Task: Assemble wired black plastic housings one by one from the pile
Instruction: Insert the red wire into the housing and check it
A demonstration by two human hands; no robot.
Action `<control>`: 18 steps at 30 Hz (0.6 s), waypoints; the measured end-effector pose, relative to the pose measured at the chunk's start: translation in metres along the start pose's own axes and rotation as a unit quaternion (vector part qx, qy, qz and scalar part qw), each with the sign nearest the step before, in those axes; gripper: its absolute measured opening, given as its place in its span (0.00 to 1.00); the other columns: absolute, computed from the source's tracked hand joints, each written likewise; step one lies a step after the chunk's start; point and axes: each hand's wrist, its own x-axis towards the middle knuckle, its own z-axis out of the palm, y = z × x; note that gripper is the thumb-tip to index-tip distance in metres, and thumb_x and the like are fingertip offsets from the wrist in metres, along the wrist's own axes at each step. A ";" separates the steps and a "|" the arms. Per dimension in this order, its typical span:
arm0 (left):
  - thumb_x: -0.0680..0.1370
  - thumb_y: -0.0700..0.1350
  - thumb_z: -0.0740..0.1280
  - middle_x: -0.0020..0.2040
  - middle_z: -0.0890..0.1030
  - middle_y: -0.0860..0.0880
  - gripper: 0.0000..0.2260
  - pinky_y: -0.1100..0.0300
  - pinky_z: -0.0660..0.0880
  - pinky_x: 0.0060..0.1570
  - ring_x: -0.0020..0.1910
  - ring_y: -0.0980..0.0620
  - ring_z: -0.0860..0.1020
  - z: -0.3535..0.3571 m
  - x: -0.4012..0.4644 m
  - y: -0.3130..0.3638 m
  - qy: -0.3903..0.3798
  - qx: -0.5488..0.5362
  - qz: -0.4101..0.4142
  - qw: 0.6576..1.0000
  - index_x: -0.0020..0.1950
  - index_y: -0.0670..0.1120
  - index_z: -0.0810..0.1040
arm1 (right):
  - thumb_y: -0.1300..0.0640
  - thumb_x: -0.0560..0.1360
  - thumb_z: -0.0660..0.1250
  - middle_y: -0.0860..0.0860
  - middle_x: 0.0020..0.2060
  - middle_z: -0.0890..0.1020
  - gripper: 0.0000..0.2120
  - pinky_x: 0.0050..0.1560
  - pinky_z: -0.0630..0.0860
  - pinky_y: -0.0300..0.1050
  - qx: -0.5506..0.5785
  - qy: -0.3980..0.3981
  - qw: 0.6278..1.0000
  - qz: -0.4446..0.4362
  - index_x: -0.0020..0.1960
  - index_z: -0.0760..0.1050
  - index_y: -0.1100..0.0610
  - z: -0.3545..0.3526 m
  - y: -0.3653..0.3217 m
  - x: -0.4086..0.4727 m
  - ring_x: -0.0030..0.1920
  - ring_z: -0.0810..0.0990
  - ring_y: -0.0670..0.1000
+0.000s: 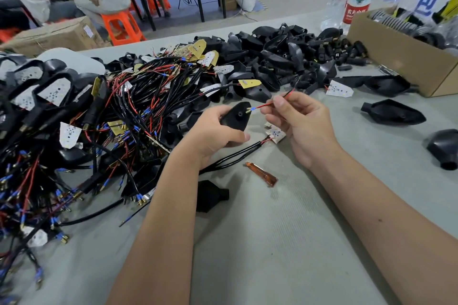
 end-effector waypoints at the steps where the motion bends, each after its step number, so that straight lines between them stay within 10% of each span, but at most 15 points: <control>1: 0.70 0.27 0.75 0.47 0.80 0.42 0.19 0.51 0.85 0.49 0.46 0.45 0.80 -0.001 0.000 -0.001 -0.004 0.011 0.010 1.000 0.58 0.41 0.82 | 0.67 0.79 0.70 0.58 0.39 0.86 0.03 0.43 0.82 0.38 0.000 -0.009 1.000 -0.001 0.47 0.82 0.63 0.000 0.000 0.000 0.42 0.88 0.54; 5: 0.70 0.30 0.77 0.41 0.82 0.54 0.20 0.64 0.79 0.40 0.41 0.53 0.81 -0.002 0.003 -0.004 -0.015 0.047 0.053 0.997 0.54 0.52 0.85 | 0.70 0.77 0.71 0.63 0.39 0.86 0.02 0.43 0.83 0.40 -0.065 -0.033 0.997 -0.024 0.48 0.81 0.66 0.003 0.004 -0.003 0.40 0.88 0.57; 11: 0.67 0.36 0.80 0.50 0.87 0.51 0.24 0.57 0.81 0.55 0.50 0.52 0.86 0.007 0.003 -0.002 -0.027 0.107 0.138 0.984 0.60 0.53 0.84 | 0.68 0.75 0.74 0.58 0.35 0.86 0.02 0.37 0.83 0.41 -0.161 -0.007 0.985 -0.064 0.47 0.82 0.65 0.006 0.008 -0.005 0.38 0.88 0.56; 18: 0.66 0.37 0.83 0.31 0.77 0.69 0.29 0.77 0.68 0.33 0.27 0.67 0.76 0.017 0.002 0.002 0.041 0.171 0.167 0.970 0.64 0.46 0.79 | 0.65 0.75 0.75 0.58 0.33 0.85 0.03 0.23 0.74 0.40 -0.202 0.009 0.976 -0.082 0.44 0.83 0.60 0.006 0.008 -0.005 0.29 0.84 0.54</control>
